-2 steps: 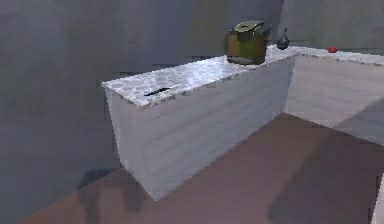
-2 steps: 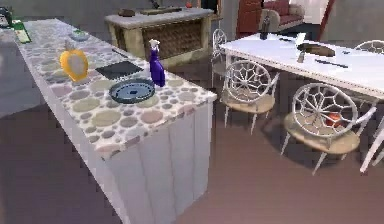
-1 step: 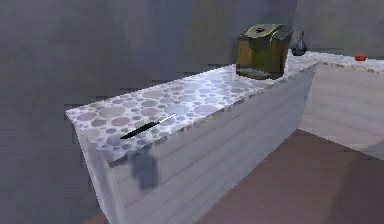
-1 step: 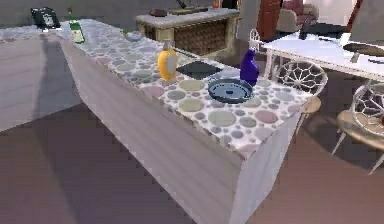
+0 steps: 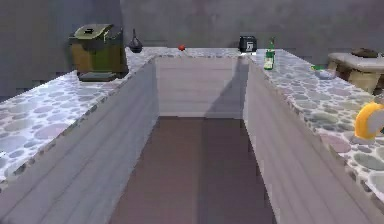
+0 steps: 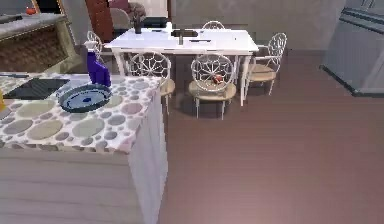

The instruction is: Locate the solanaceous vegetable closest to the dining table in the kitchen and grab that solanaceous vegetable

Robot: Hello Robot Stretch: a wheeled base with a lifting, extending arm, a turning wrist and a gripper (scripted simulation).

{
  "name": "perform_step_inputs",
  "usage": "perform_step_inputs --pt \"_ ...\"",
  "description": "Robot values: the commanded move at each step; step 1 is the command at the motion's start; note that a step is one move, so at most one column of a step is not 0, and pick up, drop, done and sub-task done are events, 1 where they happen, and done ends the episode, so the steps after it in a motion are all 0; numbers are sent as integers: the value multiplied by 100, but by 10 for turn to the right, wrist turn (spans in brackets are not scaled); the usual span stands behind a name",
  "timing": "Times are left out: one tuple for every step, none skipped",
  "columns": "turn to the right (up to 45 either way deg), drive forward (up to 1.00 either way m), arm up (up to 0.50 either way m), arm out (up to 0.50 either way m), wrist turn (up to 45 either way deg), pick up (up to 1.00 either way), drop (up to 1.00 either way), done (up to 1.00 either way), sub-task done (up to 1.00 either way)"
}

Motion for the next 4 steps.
perform_step_inputs --pt "0 100 0 0 0 0 0 0 0" --pt "0 100 0 0 0 0 0 0 0" --pt "0 15 0 0 0 0 0 0 0" --pt "450 0 0 0 0 0 0 0 0"
